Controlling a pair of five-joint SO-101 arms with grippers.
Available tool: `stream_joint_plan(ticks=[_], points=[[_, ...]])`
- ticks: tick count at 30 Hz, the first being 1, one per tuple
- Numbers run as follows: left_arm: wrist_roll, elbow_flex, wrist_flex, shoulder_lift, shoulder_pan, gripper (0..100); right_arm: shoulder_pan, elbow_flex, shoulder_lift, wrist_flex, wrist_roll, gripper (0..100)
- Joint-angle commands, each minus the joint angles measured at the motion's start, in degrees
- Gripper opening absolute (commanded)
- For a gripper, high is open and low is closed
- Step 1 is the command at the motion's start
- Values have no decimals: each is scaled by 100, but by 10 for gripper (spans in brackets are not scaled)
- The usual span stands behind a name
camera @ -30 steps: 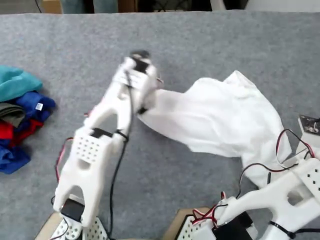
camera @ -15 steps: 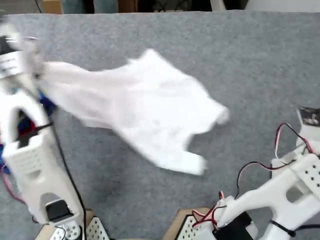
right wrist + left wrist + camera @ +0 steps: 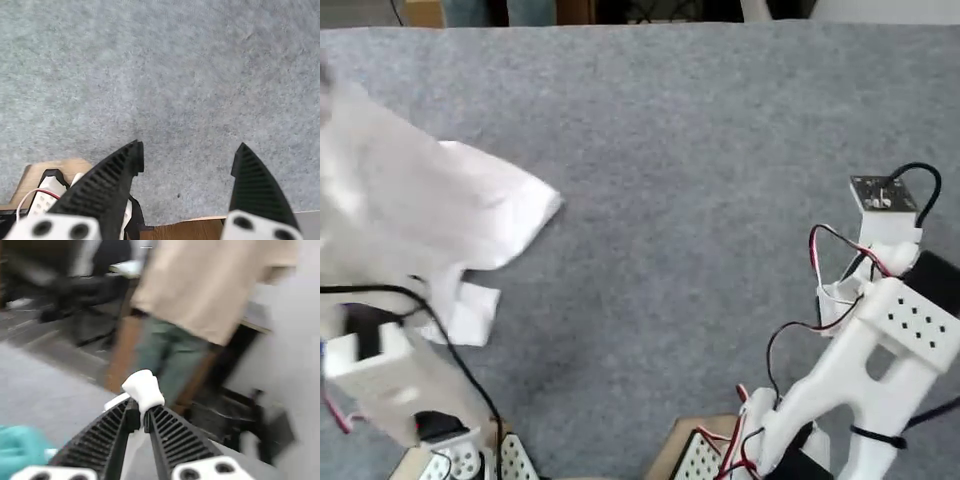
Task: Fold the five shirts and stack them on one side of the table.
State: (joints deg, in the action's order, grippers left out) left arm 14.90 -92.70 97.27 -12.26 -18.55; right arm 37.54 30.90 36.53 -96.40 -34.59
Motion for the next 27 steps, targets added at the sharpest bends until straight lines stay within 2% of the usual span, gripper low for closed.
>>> stream_joint_plan(ticks=[1, 6, 13, 16, 18, 22, 24, 27], points=[[-26, -40, 343, 149, 1956, 29, -79, -259, -13, 0, 53, 286], [-26, 1895, 334, -334, 3899, 29, -62, -268, -13, 0, 18, 286], [-44, 4593, -53, -1820, 5367, 29, 571, -251, -22, 290, 9, 286], [-79, 5191, -484, -2418, 5815, 30, 897, -251, -22, 501, 0, 286], [-70, 5165, -466, -2725, 5974, 55, 985, -251, -22, 563, -44, 286], [-26, 4857, -202, -2884, 5938, 229, 976, -233, -48, 571, -316, 287], [-26, 4400, 79, -2778, 5622, 274, 976, -242, -48, 571, -352, 289], [-79, 3758, 378, -2549, 4875, 263, 958, -259, -48, 580, -360, 289]])
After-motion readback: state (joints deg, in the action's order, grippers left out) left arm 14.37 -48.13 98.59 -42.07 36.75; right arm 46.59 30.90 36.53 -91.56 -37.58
